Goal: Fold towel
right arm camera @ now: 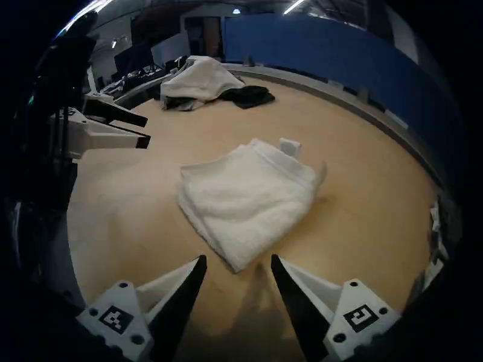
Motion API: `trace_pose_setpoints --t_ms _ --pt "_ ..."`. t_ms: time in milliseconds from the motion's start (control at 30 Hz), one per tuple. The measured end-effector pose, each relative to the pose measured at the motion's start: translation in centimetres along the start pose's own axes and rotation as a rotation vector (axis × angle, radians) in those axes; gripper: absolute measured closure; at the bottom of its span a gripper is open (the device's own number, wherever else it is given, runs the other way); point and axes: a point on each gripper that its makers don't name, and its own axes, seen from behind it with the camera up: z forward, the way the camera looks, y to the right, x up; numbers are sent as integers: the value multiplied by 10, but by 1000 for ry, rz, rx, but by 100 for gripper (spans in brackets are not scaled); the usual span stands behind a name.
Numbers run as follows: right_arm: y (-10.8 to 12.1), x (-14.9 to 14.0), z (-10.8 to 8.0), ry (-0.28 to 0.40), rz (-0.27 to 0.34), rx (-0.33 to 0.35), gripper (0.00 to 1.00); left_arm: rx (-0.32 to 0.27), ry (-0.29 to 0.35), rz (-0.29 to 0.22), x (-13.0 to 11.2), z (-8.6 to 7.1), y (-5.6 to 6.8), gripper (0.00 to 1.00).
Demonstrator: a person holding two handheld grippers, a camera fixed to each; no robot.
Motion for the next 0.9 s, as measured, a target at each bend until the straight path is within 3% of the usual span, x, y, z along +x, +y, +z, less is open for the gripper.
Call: trace_pose_setpoints --t_ms 400,667,800,900 --pt "2 -10 6 -37 22 -17 68 1 4 -8 -2 -6 -3 6" --pt "0 -14 11 -47 54 -18 70 1 5 -7 -2 -8 -2 6" --pt "1 -12 12 -42 56 -28 89 3 5 -3 -2 -9 -3 6" --pt "0 -11 12 -43 53 -36 92 3 5 -2 -2 -9 -3 6"
